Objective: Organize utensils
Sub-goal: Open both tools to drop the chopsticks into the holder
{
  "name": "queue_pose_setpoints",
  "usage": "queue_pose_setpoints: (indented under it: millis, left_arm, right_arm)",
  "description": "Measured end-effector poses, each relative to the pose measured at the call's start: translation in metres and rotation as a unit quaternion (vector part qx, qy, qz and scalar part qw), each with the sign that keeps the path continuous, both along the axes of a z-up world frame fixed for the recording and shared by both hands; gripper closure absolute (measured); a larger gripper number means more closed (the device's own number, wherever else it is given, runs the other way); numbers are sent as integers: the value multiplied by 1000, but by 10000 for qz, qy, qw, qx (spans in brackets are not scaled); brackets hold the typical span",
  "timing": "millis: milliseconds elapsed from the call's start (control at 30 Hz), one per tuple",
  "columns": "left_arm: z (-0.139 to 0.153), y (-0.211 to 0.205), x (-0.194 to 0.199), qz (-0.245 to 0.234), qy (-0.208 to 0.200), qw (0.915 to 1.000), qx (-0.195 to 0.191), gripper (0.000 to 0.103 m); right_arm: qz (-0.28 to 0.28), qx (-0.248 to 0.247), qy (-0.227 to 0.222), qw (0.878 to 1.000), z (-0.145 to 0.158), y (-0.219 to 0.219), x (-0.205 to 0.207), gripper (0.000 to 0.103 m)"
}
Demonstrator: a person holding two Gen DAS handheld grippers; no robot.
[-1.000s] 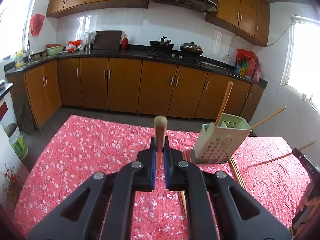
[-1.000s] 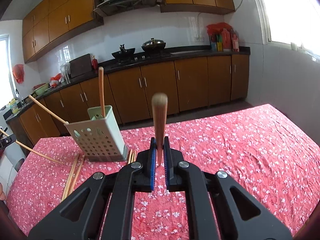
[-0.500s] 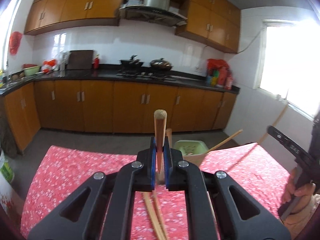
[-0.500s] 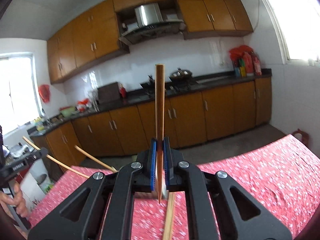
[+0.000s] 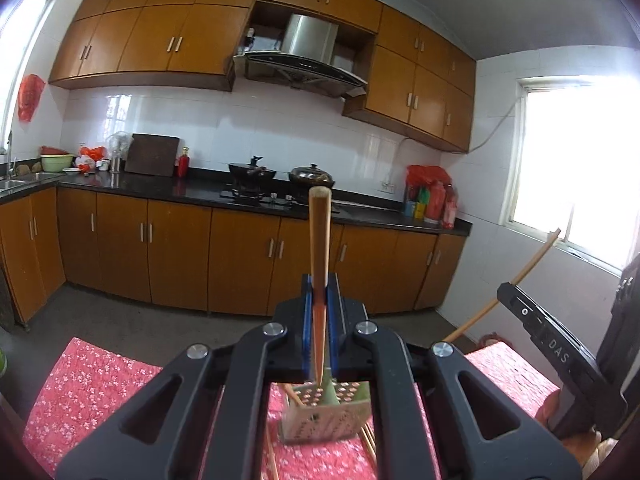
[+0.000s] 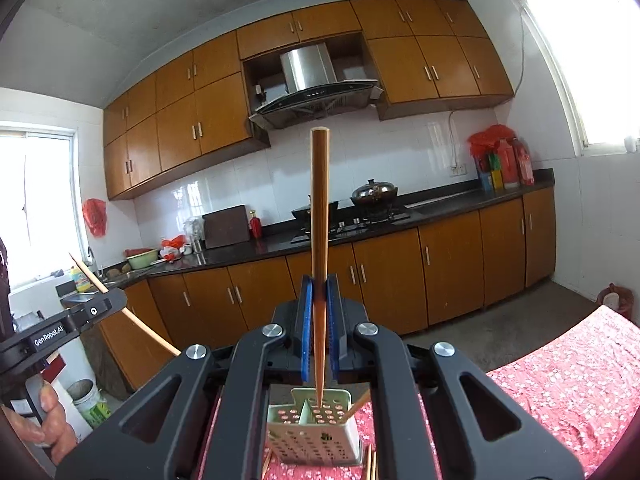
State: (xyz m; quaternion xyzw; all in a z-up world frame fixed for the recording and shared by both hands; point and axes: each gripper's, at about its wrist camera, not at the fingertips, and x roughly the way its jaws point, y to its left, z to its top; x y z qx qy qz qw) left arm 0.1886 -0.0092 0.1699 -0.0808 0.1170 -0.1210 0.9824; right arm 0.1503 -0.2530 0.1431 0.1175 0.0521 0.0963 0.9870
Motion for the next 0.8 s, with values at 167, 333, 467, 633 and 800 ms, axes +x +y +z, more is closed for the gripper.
queue_pose_setpoints:
  millis: [167, 333, 467, 633, 800]
  left_arm:
    - [-31, 0, 33, 56, 272, 9995, -155, 95]
    - [-56, 1, 53, 29, 688, 9975, -156, 95]
    - [-58, 9, 57, 55, 776, 9967, -215, 89]
    - [-51, 17, 44, 175, 687, 9973, -216, 81]
    - [-37, 35, 17, 384, 522, 9976, -235, 76]
  right_arm:
    - [-14, -10, 398, 9992, -27, 8, 27, 95]
    - [117, -47, 750, 9971, -47, 12, 39, 95]
    - [98, -29, 834, 9965, -47, 10, 37, 92]
    - [-5, 2, 756, 9971, -37, 1, 26, 70]
    - [-144, -28, 688, 9975, -27, -13, 8, 69]
